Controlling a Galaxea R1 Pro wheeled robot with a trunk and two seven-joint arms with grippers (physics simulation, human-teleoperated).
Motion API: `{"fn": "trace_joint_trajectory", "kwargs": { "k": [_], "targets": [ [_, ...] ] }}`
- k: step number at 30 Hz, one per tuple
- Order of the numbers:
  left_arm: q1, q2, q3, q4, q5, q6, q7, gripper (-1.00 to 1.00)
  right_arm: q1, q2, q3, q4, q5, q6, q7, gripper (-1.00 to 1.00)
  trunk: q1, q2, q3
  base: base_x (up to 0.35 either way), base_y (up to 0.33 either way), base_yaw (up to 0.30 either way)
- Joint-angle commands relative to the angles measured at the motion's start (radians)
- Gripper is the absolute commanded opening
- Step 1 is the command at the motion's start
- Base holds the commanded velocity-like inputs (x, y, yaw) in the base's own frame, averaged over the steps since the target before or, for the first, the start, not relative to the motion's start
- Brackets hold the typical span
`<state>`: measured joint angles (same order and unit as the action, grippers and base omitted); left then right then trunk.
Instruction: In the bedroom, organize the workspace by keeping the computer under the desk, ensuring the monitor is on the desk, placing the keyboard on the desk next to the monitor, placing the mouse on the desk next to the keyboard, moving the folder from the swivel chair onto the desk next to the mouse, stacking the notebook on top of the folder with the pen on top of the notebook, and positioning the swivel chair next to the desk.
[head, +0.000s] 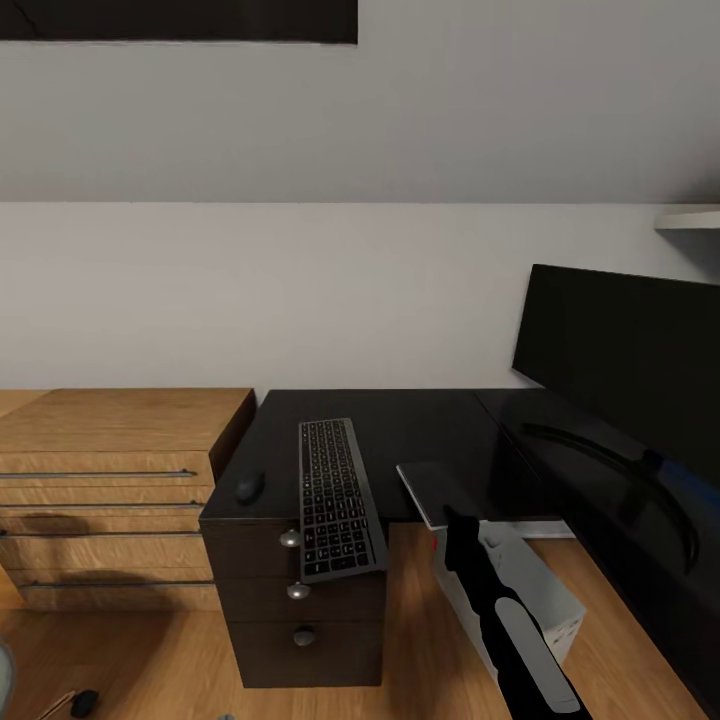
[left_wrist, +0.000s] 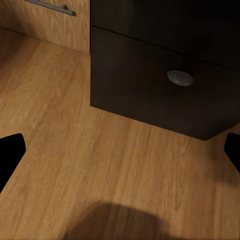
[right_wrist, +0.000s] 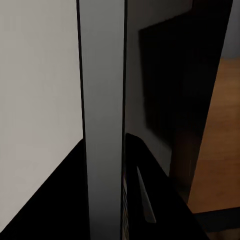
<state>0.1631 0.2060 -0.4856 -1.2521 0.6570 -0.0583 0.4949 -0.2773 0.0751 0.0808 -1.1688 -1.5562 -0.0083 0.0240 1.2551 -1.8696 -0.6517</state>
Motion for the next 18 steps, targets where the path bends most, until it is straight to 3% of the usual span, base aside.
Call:
{"fn": "trace_joint_trajectory", "kwargs": {
  "k": [1,18],
  "targets": [
    [-0.001,0.001,-0.003,-0.001,0.010,-0.006,0.005,1.00,0.000,0.000,0.000,0.000,-0.012,-0.001,0.004,-1.00,0.000,0.000,-0.001,0.002,0.001,0.000],
    [-0.001,0.000,-0.004,0.006,0.012,-0.006,0.004,1.00,0.000,0.000,-0.001,0.000,-0.012,-0.001,0.004,-1.00,0.000,0.000,-0.001,0.086,0.023,0.000]
  ]
}}
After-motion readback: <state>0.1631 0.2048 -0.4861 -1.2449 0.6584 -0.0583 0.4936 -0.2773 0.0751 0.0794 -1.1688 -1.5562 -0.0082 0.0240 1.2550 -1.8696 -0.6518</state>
